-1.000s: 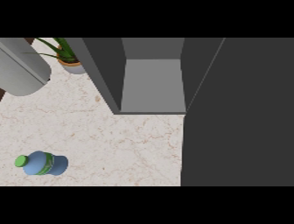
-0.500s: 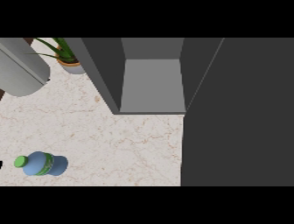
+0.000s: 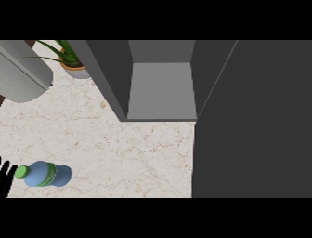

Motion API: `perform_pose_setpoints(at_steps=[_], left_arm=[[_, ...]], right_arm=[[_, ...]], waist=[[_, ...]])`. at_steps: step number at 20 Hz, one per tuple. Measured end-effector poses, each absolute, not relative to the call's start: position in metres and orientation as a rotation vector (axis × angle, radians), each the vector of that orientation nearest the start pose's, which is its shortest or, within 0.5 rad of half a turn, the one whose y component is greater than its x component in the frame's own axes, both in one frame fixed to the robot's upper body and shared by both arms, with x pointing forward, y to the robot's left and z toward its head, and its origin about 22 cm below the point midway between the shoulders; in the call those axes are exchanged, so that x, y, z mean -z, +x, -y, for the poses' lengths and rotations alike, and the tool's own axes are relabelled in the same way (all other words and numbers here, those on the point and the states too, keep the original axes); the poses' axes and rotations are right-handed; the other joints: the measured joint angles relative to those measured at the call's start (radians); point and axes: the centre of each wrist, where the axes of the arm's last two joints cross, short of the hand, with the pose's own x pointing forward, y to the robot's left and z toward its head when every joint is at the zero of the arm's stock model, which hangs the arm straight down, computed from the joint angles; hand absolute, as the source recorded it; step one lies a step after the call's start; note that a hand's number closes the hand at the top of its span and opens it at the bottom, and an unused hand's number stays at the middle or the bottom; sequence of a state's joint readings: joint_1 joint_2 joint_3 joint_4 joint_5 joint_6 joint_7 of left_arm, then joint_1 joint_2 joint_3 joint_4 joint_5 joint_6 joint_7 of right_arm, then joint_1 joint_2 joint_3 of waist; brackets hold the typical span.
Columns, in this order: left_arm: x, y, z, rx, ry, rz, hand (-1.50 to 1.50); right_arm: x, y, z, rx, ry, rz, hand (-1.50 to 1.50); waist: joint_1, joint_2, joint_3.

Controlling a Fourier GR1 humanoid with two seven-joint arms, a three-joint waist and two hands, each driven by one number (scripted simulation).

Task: Pick up the bottled water, place it into the cabinet and close the cabinet

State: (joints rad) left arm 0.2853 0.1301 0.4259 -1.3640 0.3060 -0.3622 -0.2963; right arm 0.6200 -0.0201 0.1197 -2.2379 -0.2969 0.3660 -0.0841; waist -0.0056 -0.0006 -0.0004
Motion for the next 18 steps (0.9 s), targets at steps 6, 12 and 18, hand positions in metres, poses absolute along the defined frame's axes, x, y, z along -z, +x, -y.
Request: perform_pose_setpoints(at_steps=[6, 12, 18], left_arm=[[0.102, 0.127, -0.389, -0.404, 0.015, 1.499, -1.50], [0.131, 0.138, -0.387, -0.418, -0.015, 1.487, -1.50], [0.148, 0.141, -0.389, -0.417, -0.044, 1.493, -1.50]], right_arm=[[-0.067, 0.096, 0.243, 0.015, 0.396, 1.805, -1.50], [-0.062, 0.093, 0.252, 0.006, 0.392, 1.800, -1.50], [-0.061, 0.101, 0.247, -0.003, 0.394, 1.812, -1.50]], waist=[[-0.001, 0.000, 0.000], [-0.003, 0.000, 0.000], [-0.001, 0.001, 0.000]])
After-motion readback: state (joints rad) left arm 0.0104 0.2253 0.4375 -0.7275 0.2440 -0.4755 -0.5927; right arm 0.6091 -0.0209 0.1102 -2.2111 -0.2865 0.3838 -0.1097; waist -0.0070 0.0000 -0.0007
